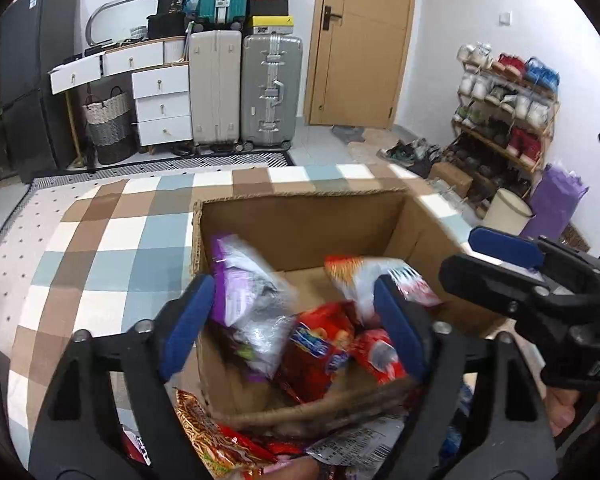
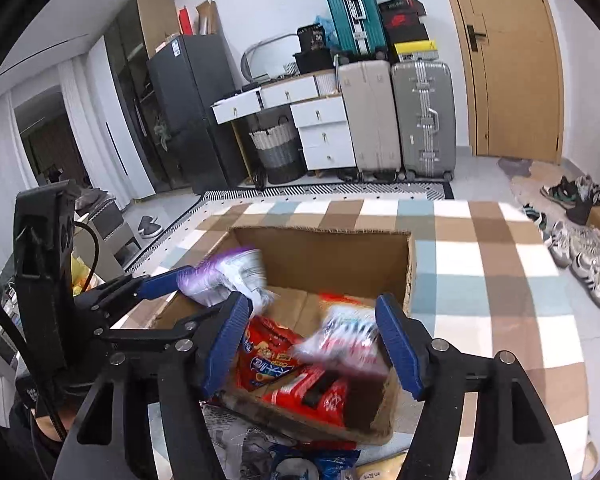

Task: Organize snacks
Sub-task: 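Open both grippers to drop the bags into the box, then withdraw both grippers and move the right toward the blue Oreo pack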

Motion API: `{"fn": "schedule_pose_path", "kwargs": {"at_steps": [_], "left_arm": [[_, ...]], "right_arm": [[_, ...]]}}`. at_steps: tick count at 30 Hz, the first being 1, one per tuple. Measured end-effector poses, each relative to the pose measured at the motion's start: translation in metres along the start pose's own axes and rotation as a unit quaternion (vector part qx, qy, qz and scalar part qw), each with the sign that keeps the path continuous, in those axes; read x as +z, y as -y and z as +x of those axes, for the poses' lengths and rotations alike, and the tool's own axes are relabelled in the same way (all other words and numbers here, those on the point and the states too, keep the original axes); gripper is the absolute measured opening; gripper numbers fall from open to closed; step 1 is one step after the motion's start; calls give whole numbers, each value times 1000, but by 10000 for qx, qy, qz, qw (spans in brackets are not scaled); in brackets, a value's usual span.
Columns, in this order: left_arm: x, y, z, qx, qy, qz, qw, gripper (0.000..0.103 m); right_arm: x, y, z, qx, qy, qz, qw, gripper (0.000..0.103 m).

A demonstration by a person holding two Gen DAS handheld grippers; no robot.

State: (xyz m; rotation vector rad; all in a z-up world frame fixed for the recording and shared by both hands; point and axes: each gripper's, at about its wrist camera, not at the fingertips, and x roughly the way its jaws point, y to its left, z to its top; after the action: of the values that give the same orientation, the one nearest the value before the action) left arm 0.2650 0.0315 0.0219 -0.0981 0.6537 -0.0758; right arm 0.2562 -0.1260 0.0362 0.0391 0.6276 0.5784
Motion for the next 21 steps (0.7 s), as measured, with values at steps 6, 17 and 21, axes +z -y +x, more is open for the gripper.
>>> {"fn": "schedule_pose_path", "kwargs": {"at_steps": [6,17,21], "left_arm": [[0,-3,-26,196,152,-19,9997,102],[-24,-5,-77,193,259,46,9995,102],[-37,-4,-91,212,250,25,9995,102]], "right_arm": [[1,-1,-20,-55,62,-29,10000,100],[-17,-12,-62,-112,179,-120,9997,103],[-27,-14,-69,-122,116,-145,9998,103]]}}
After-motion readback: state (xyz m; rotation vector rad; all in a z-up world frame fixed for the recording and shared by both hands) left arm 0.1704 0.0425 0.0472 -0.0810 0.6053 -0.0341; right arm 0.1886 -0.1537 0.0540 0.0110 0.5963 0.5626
